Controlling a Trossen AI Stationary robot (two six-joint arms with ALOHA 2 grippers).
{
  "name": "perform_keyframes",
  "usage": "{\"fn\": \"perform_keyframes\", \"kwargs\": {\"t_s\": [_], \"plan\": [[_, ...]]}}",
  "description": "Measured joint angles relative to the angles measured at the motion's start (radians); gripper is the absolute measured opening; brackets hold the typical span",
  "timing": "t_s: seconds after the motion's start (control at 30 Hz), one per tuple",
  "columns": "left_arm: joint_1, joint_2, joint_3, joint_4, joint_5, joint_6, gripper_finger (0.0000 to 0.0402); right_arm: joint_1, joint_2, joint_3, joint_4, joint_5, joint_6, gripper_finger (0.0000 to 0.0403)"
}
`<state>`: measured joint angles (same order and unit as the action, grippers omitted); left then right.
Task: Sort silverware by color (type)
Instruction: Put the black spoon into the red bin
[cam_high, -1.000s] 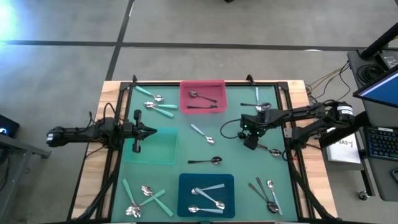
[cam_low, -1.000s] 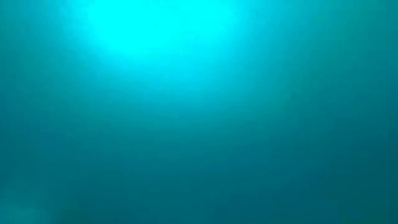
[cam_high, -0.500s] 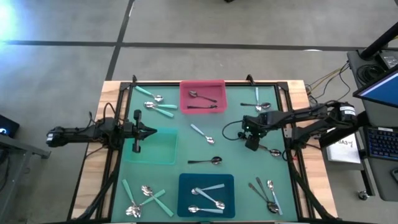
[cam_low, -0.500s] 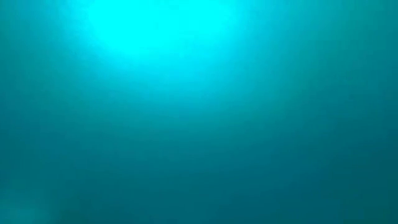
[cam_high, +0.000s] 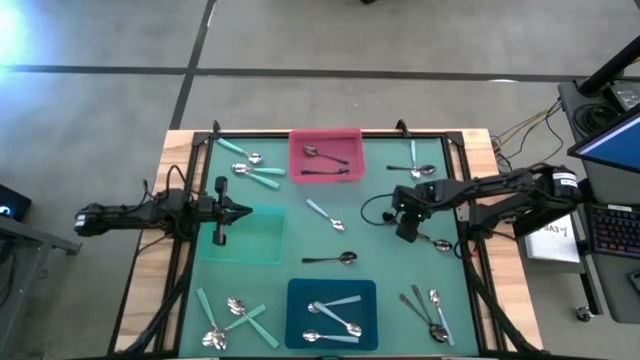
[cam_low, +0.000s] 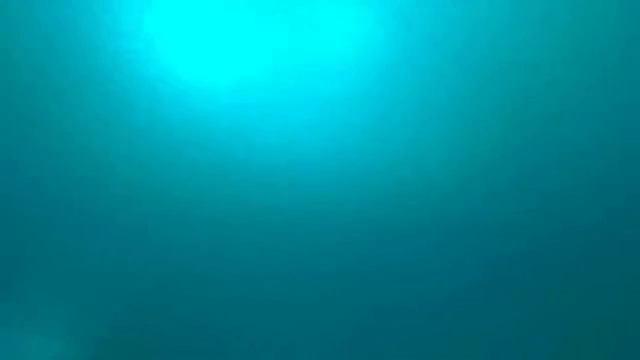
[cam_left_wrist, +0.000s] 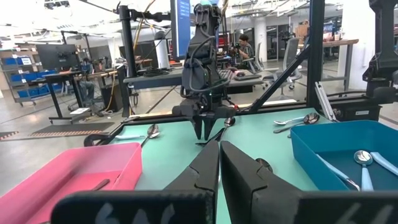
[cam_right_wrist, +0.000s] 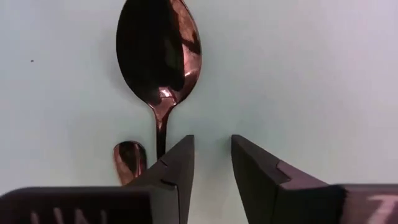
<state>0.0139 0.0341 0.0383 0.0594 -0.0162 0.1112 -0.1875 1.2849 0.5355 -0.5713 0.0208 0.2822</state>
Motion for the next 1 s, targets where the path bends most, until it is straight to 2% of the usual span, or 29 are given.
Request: {"fn": "perform_keyframes", "kwargs": {"t_s": [0.47, 0.63, 1.0], "plan": [[0.0, 0.0, 0.0, 0.0, 0.0, 0.0, 0.0, 0.007, -0.035, 0.056, 0.023, -0.005, 0.023, 0.0122], [0.0, 0.0, 0.0, 0.0, 0.0, 0.0, 0.0, 0.04, -0.019, 0.039, 0.026, -0.061, 0.047, 0.0117], [0.0, 0.0, 0.0, 0.0, 0.0, 0.0, 0.0, 0.082, -0.014, 0.033, 0.035, 0.01, 0.055, 0.0112]]}}
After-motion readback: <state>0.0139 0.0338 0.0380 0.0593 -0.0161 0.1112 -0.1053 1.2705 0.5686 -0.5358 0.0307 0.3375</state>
